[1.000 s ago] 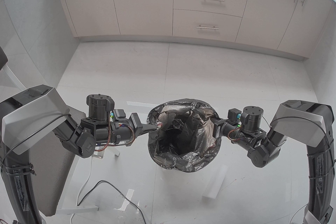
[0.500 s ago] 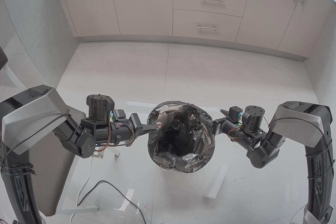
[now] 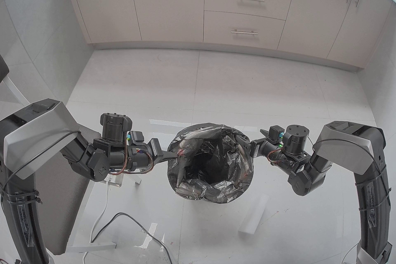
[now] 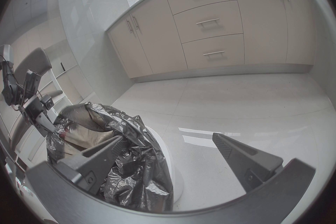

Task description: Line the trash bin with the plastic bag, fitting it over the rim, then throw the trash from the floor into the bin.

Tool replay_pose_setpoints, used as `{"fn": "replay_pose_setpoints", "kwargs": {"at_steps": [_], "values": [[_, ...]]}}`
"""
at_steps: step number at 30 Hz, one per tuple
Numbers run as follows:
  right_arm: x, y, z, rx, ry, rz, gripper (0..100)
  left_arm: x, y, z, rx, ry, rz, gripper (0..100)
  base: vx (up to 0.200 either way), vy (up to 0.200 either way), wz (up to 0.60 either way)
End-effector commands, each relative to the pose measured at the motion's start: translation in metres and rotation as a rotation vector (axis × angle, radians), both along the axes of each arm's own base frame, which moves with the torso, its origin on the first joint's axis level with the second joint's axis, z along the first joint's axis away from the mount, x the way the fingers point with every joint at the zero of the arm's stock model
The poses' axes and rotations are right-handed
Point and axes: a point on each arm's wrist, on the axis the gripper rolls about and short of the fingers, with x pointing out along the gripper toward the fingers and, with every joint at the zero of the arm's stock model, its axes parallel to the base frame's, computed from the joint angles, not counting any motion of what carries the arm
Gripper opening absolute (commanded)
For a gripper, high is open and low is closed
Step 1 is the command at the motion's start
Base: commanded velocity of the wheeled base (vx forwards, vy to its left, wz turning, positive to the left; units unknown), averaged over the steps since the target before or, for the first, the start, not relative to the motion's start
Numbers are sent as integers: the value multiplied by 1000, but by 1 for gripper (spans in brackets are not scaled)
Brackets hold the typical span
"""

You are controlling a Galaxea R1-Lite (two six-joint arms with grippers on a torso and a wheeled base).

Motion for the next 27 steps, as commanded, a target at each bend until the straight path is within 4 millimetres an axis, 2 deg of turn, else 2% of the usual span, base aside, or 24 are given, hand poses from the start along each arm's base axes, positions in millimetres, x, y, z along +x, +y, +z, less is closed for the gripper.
{"fn": "replay_pose_setpoints", "kwargs": {"at_steps": [1,6,13,23,27], "values": [[5,0,-1,11,-3,-4,100,11,4,4,55,-27,23,0,0,0,0],[6,7,1,9,3,9,100,18,-7,10,148,-31,26,0,0,0,0],[17,11,8,10,0,9,100,33,-16,18,165,-12,20,0,0,0,0],[37,15,6,11,1,2,100,47,-18,10,259,10,22,0,0,0,0],[44,18,11,9,7,3,100,53,-16,12,265,19,29,0,0,0,0]]}}
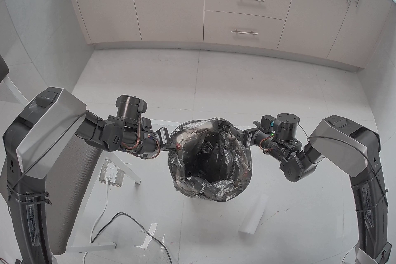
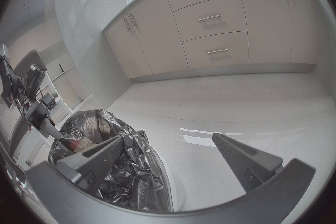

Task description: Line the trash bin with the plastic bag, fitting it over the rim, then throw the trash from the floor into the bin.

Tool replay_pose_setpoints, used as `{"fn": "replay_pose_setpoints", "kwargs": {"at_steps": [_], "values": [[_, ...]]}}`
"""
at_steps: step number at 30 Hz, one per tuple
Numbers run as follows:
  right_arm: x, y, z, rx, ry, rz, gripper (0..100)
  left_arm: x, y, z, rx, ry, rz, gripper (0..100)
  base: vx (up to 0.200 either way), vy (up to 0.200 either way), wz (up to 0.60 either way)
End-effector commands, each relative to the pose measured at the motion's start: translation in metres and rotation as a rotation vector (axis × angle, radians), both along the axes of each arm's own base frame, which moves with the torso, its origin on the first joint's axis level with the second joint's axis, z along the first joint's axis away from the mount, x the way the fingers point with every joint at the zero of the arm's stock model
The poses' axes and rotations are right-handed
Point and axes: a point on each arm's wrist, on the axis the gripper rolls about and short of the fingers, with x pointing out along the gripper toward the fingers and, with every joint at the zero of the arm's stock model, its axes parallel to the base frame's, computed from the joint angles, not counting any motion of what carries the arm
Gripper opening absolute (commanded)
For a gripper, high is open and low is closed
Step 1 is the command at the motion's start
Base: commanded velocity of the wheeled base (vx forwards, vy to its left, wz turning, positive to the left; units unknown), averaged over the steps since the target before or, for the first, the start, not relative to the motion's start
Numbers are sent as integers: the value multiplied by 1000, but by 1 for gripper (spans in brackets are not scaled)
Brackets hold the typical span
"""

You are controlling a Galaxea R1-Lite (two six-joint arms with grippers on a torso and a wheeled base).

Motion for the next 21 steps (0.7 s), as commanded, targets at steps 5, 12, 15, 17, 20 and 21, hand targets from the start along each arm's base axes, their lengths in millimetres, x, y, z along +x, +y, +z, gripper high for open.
{"fn": "replay_pose_setpoints", "kwargs": {"at_steps": [5,12,15,17,20,21], "values": [[12,4,5,0,3,-4,100,17,4,-3,11,5,13,0,0,0,0],[18,0,1,1,0,-16,100,37,13,-14,87,46,30,0,0,0,0],[18,-2,-1,-3,4,-20,100,41,13,-21,142,35,56,0,0,0,0],[18,-2,0,-2,2,-20,100,42,11,-23,149,35,49,0,0,0,0],[18,-1,0,-2,2,-19,100,43,8,-29,152,43,43,0,0,0,0],[18,-1,-1,-3,4,-19,100,43,8,-30,154,43,43,0,0,0,0]]}}
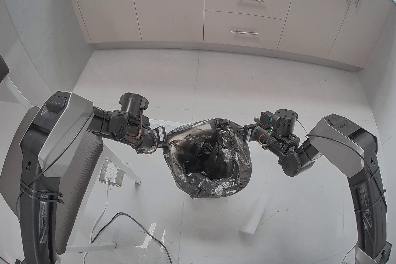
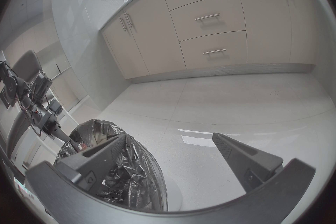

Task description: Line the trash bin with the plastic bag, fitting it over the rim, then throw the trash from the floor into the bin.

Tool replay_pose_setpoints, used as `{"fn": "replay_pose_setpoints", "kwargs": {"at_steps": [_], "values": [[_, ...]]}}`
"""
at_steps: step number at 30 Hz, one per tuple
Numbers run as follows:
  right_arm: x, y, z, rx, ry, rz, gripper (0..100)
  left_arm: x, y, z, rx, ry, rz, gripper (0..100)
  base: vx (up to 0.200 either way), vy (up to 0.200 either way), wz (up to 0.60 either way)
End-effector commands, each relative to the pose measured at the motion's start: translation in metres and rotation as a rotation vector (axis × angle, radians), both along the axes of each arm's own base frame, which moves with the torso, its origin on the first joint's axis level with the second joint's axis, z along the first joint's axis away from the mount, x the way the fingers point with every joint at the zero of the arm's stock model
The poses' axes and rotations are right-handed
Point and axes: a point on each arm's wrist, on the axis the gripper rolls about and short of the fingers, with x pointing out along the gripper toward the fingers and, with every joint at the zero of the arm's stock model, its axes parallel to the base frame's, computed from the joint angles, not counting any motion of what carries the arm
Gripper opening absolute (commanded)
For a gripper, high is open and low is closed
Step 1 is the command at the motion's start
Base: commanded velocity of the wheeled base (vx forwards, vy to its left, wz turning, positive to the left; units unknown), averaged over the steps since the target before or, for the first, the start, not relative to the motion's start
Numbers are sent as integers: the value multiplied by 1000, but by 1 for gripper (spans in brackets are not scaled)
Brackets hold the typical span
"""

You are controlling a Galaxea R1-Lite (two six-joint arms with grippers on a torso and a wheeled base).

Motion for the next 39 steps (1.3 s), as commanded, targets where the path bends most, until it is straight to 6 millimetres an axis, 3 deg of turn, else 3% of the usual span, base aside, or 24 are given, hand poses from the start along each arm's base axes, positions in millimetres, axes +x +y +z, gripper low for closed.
{"fn": "replay_pose_setpoints", "kwargs": {"at_steps": [1,14,15,22,29,33,39], "values": [[0,0,-4,-2,5,1,100,4,-2,-18,10,24,-1,0,0,0,0],[0,1,-5,-1,3,2,100,4,-3,-17,17,31,-2,0,0,0,0],[-1,2,-4,-1,2,4,100,4,-4,-18,20,42,-3,100,0,0,0],[-13,4,15,9,-27,19,100,1,-7,-9,18,33,-11,100,0,0,0],[-29,19,21,7,-17,64,100,-1,-16,-7,16,23,-28,100,0,0,0],[-24,25,14,-5,3,75,100,0,-16,-12,40,24,-11,100,0,0,0],[1,23,-3,-23,40,50,100,0,-15,-13,46,27,-6,100,0,0,0]]}}
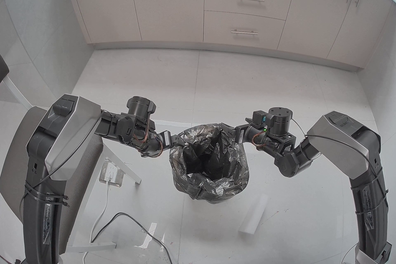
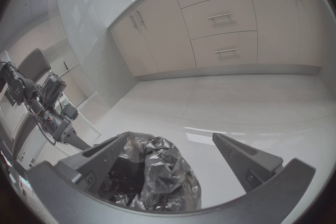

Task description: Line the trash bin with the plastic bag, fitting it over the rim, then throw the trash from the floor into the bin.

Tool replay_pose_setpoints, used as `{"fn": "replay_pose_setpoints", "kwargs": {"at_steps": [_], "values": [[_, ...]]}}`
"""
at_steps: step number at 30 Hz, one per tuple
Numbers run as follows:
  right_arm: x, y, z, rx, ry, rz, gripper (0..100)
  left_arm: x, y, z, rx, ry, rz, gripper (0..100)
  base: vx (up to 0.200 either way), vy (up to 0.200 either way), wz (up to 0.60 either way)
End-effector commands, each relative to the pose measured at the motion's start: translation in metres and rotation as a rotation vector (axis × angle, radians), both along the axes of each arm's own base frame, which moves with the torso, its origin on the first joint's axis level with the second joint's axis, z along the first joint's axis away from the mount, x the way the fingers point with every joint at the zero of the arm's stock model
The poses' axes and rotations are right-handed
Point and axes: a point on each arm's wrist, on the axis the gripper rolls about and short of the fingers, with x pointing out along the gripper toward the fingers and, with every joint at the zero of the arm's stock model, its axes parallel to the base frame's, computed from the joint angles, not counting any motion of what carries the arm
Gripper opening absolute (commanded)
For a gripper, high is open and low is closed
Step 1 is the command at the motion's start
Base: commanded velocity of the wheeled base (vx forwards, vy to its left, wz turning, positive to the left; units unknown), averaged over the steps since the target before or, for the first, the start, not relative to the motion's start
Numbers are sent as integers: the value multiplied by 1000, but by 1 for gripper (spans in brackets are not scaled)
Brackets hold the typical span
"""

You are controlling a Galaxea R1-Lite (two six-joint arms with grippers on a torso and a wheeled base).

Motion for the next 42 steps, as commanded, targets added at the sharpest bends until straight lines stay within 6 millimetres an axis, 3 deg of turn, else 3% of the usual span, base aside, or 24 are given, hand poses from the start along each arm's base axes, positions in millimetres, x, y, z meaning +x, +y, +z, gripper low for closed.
{"fn": "replay_pose_setpoints", "kwargs": {"at_steps": [1,6,9,11,12,13,15,21,30,35,42], "values": [[19,-4,-21,-13,30,-25,100,0,2,-3,5,8,7,100,0,0,0],[19,-5,-25,-17,37,-31,100,-1,5,-7,11,27,14,100,0,0,0],[17,-7,-21,-13,34,-36,100,-14,7,-11,36,68,19,100,0,0,0],[11,-9,-10,-7,23,-40,100,-40,1,4,77,74,9,100,0,0,0],[11,-9,-10,-7,23,-40,100,-40,1,4,77,74,9,100,0,0,0],[7,-11,-5,-3,15,-40,100,-58,-4,10,99,79,-4,100,0,0,0],[5,-11,-3,1,5,-40,100,-71,-8,15,106,71,-16,100,0,0,0],[-1,-14,-7,2,4,-41,100,-104,-23,7,122,70,-70,100,0,0,0],[-3,-18,-12,-2,14,-49,100,-112,-42,-13,147,69,-114,100,0,0,0],[-3,-20,-17,0,12,-52,100,-111,-47,-37,241,77,-85,100,0,0,0],[-3,-20,-20,2,7,-52,100,-108,-49,-45,282,30,-108,100,0,0,0]]}}
